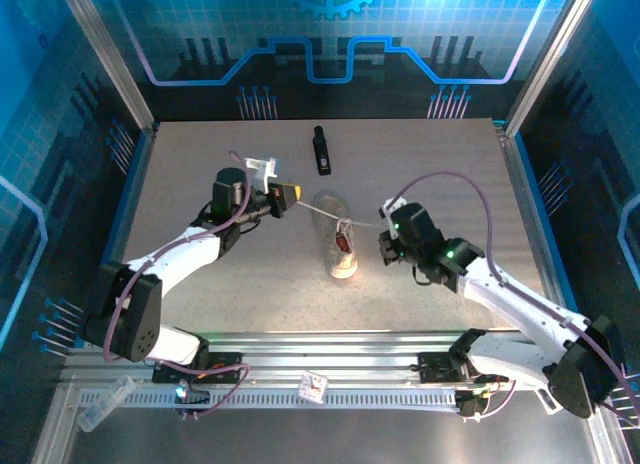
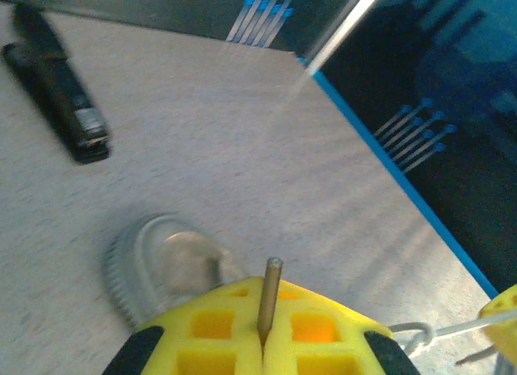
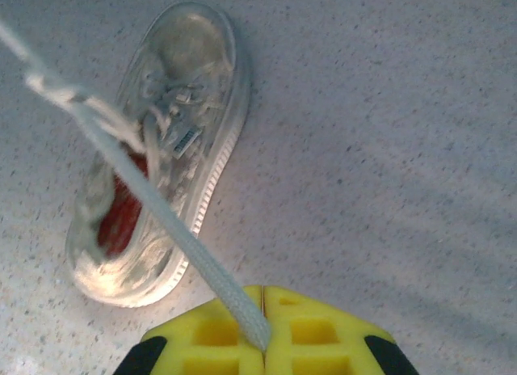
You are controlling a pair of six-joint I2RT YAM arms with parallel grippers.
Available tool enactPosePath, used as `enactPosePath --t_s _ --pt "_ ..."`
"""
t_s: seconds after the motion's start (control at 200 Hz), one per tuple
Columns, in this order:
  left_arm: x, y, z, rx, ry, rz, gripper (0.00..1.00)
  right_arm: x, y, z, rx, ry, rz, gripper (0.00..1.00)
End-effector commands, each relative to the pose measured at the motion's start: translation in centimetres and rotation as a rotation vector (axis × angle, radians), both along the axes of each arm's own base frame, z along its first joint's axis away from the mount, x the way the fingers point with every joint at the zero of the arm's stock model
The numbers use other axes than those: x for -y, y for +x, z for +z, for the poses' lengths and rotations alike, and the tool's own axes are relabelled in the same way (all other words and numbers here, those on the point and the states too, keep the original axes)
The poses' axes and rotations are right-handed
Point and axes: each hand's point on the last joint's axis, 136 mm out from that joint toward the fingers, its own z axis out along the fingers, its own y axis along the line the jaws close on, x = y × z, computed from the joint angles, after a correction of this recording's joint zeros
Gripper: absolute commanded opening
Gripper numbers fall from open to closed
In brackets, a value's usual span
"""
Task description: Tie the shoes
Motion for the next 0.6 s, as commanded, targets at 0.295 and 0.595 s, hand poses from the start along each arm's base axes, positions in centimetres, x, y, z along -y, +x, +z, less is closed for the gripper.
enactPosePath --t_s 0.295,0.595 --pt "-11.3 -5.3 -5.9 -0.275 0.059 0.353 0.00 3.7 6.9 -4.1 -0.266 0.072 -0.033 0.00" --pt "-14.2 -9.4 -10.0 -0.400 -0.051 0.463 0.00 8.3 8.0 -10.0 -0.405 0.038 -0.163 0.00"
